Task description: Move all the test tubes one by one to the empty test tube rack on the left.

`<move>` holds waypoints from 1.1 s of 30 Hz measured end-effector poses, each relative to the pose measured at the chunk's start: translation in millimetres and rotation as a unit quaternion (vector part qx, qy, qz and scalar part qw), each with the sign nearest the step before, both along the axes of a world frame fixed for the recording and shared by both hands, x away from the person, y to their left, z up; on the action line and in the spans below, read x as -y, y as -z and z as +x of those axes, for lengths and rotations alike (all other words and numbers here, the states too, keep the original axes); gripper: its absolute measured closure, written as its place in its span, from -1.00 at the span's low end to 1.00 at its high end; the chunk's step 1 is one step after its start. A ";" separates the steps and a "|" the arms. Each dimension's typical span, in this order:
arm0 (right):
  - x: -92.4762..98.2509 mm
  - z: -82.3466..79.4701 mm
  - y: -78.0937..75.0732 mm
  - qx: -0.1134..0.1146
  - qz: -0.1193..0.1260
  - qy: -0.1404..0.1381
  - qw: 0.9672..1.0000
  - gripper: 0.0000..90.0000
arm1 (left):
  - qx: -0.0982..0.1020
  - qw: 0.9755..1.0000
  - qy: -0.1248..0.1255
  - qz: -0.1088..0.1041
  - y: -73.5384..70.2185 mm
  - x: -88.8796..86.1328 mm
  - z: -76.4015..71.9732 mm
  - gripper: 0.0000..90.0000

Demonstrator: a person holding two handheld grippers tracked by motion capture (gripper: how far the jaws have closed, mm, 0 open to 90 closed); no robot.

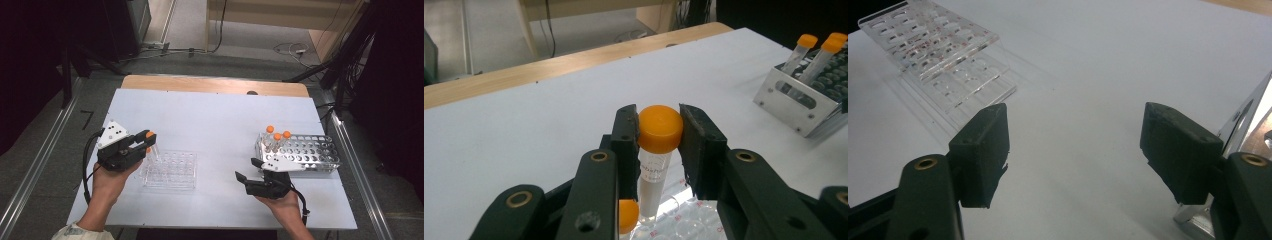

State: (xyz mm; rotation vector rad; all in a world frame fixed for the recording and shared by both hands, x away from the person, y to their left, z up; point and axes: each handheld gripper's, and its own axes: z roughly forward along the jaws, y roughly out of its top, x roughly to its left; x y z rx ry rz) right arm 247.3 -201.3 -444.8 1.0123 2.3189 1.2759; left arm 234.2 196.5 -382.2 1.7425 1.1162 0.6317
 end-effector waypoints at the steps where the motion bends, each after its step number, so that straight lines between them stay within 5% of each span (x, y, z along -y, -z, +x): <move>1: 0.0 0.0 0.1 -0.001 -0.001 0.000 1.000 -0.41 | -0.002 1.000 0.000 0.002 0.9 -0.4 0.0 0.58; 16: 0.4 -0.4 0.2 0.001 -0.002 0.000 1.000 -0.40 | -0.045 0.999 0.009 0.027 26.3 3.3 4.6 0.58; 33: -1.0 0.0 2.1 -0.003 -0.005 -0.001 1.000 -0.40 | -0.047 0.998 0.018 0.030 27.5 6.7 4.4 0.48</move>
